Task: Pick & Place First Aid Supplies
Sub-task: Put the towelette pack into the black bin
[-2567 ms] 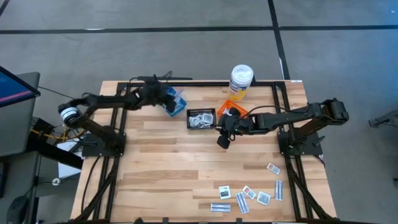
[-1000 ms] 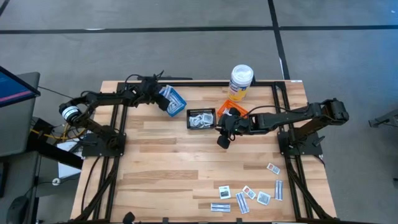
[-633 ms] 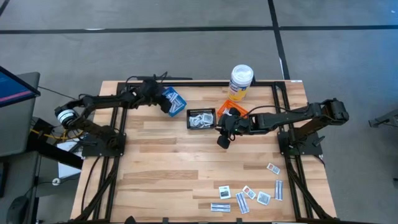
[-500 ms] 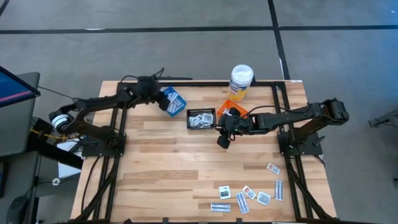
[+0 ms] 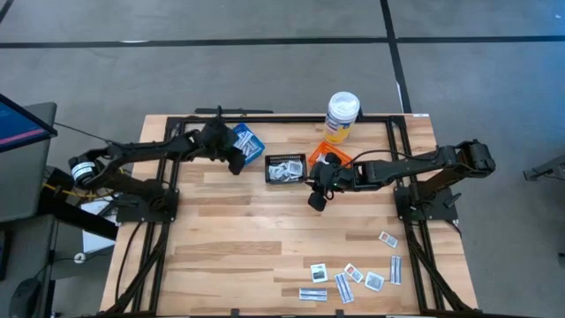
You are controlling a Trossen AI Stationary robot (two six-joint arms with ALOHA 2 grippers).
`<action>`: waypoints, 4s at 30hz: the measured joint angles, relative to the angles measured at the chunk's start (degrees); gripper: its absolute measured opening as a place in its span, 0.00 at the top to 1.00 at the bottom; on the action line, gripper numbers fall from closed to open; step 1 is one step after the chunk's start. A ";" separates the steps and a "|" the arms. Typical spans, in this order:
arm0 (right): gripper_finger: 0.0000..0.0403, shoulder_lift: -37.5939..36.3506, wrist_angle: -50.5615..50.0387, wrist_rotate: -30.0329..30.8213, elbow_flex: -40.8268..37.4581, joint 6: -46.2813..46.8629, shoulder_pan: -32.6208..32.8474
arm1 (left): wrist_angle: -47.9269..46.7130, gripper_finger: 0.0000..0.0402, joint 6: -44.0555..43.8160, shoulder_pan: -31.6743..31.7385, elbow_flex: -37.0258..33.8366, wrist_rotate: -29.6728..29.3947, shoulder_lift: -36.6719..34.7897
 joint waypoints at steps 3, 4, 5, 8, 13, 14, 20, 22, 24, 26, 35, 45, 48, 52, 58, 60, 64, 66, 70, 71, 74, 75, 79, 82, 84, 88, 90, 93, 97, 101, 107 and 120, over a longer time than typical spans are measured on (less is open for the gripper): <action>0.81 0.00 -0.46 -0.03 0.00 -1.77 0.02 | 1.96 0.67 0.10 -3.40 0.00 0.09 0.00; 0.81 0.00 -0.44 -0.05 0.00 -1.85 0.16 | 3.16 0.67 0.10 -4.42 0.00 0.14 0.00; 0.81 0.00 -0.39 -0.24 0.00 -2.00 0.25 | 4.40 0.67 0.10 -5.42 0.00 0.15 0.00; 0.81 0.00 -0.04 -1.92 -0.02 -6.04 0.46 | 6.80 0.67 1.19 -8.00 0.00 0.11 0.00; 0.77 0.10 2.84 -3.44 -0.02 -17.88 0.86 | 7.40 0.67 2.04 -10.60 0.00 0.24 0.00; 0.76 0.13 3.65 -3.61 -0.04 -20.77 0.84 | 7.43 0.67 2.05 -10.87 0.00 0.21 0.00; 0.72 0.13 8.82 -4.68 -0.04 -30.58 0.84 | 7.48 0.67 2.06 -11.23 0.00 0.09 0.00; 0.73 0.13 11.44 -4.68 -0.04 -30.86 0.81 | 7.49 0.67 2.06 -11.21 0.00 0.07 0.00; 0.74 0.13 14.39 -4.70 -0.04 -31.98 0.56 | 7.47 0.67 2.06 -11.23 0.00 0.09 0.00; 0.75 0.11 15.39 -5.07 -0.02 -31.33 0.34 | 7.49 0.67 2.06 -11.23 0.00 0.09 0.00; 0.71 0.11 9.72 -12.84 -0.04 -26.78 2.31 | 7.49 0.67 2.06 -11.21 0.00 0.09 0.00; 0.55 0.11 -1.03 -16.98 -0.24 -6.88 11.97 | 7.49 0.67 2.06 -11.21 0.00 0.09 0.00; 0.52 0.11 -0.77 -16.96 -1.22 -6.17 16.40 | 7.49 0.67 2.06 -11.21 0.00 0.09 0.00; 0.52 0.09 0.83 -16.52 -2.21 -4.11 21.73 | 7.49 0.67 2.05 -11.21 0.00 0.09 0.00; 0.53 0.13 5.70 -14.48 -5.88 3.29 27.16 | 7.47 0.67 2.04 -11.19 0.00 0.09 0.00; 0.53 0.32 6.19 -12.70 -6.56 3.82 28.63 | 7.49 0.67 2.04 -11.19 0.00 0.09 0.00; 0.53 4.25 8.45 -13.12 -6.92 3.15 30.29 | 7.49 0.67 2.04 -11.19 0.00 0.09 0.02; 0.53 7.49 11.16 -13.81 -6.91 3.10 30.55 | 7.49 0.67 1.97 -11.20 0.00 0.09 0.04; 0.54 12.13 14.71 -13.71 -6.90 3.06 30.43 | 7.50 0.67 1.82 -11.19 0.00 0.09 0.04; 0.55 13.06 15.30 -13.72 -6.91 3.00 30.42 | 7.51 0.67 1.83 -11.19 0.00 0.10 0.04; 0.56 16.41 18.65 -14.16 -6.88 2.90 30.52 | 7.51 0.67 1.84 -11.19 0.00 0.09 0.04; 0.57 17.24 19.20 -14.76 -6.96 2.90 30.64 | 7.51 0.67 1.84 -11.19 0.00 0.09 0.04; 0.59 20.65 23.87 -15.19 -6.80 2.50 31.46 | 7.51 0.67 1.93 -11.19 0.00 0.11 0.04; 0.59 22.32 23.77 -14.69 -6.63 -0.26 32.69 | 7.49 0.67 2.01 -11.19 0.00 0.10 0.04; 0.59 23.25 23.35 -12.20 -6.55 -3.33 33.88 | 7.48 0.67 2.02 -11.19 0.00 0.09 0.04; 0.61 24.79 23.01 -9.56 -6.53 -6.24 35.31 | 7.47 0.67 2.04 -11.19 0.00 0.09 0.04; 0.63 25.00 22.86 -8.98 -6.51 -6.34 35.44 | 7.47 0.67 2.04 -11.19 0.00 0.09 0.04; 0.72 25.04 22.60 -9.34 -6.48 -6.35 35.34 | 7.46 0.67 2.04 -11.19 0.00 0.10 0.04; 0.89 25.00 22.75 -10.86 -6.49 -6.56 34.62 | 7.45 0.67 2.04 -11.19 0.00 0.11 0.04; 0.98 24.96 22.82 -11.49 -6.56 -6.35 34.06 | 7.45 0.67 2.04 -11.19 0.00 0.10 0.04; 0.94 24.29 24.36 -11.25 -6.93 -6.30 33.06 | 7.47 0.67 2.04 -11.21 0.00 0.10 0.04; 0.98 8.11 11.28 17.30 -7.13 -18.25 22.75 | 18.34 0.67 -0.21 -18.91 0.00 0.23 0.17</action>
